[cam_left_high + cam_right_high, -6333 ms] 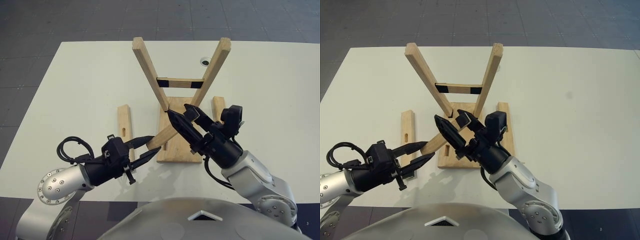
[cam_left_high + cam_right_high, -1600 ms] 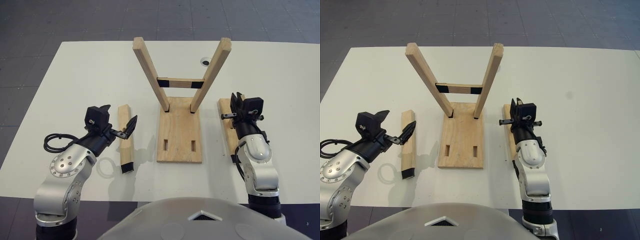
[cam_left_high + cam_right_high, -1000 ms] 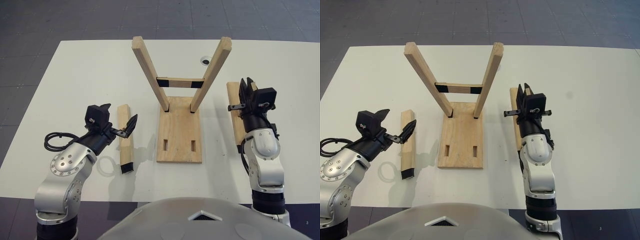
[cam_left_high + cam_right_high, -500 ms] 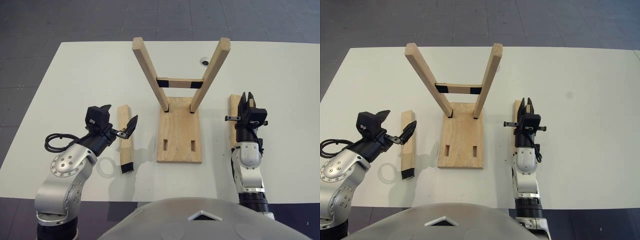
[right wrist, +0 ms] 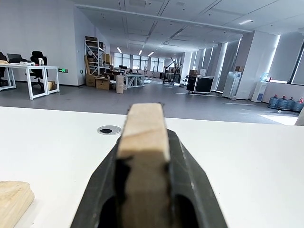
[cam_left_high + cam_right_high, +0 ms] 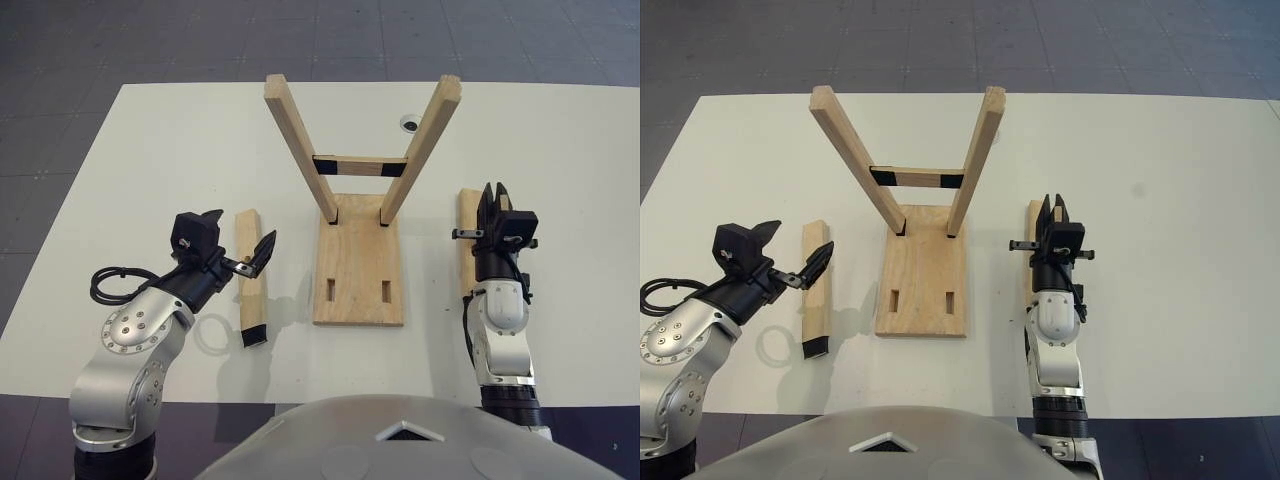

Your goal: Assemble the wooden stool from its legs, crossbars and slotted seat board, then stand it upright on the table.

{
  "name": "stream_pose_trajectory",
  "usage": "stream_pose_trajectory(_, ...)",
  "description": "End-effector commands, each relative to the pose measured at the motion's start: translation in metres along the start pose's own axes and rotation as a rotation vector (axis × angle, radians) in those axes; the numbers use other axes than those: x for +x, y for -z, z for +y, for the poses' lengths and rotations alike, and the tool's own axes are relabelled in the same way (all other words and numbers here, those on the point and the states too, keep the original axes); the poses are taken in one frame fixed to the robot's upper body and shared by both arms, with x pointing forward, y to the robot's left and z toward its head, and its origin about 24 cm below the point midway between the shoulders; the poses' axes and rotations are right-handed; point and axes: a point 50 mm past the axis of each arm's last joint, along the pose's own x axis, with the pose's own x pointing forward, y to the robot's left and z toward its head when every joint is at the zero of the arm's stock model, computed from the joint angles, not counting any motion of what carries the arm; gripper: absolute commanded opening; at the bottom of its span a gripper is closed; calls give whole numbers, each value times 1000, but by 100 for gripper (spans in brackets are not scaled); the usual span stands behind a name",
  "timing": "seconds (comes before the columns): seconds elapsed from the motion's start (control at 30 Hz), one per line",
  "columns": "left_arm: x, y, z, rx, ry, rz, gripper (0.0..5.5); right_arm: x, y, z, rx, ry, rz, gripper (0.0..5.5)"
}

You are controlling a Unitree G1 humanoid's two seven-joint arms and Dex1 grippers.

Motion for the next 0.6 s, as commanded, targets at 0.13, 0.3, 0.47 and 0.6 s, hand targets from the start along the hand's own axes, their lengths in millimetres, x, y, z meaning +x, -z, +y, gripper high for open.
stream_pose_trajectory(0.13,1,0,-1,-1,6,7,486,-17,12,-1,12,-71,249,41)
stream_pose_trajectory(0.3,1,-1,-1,1,6,5,486,-20,18,-4,-14,-76,291,41)
stream_pose_trajectory(0.47,1,-1,0,0,5,7,486,-20,16,-4,-22,-86,265,108)
stream_pose_trajectory(0.6,1,-1,0,0,4,9,486,-19,10,-5,-20,-89,231,184)
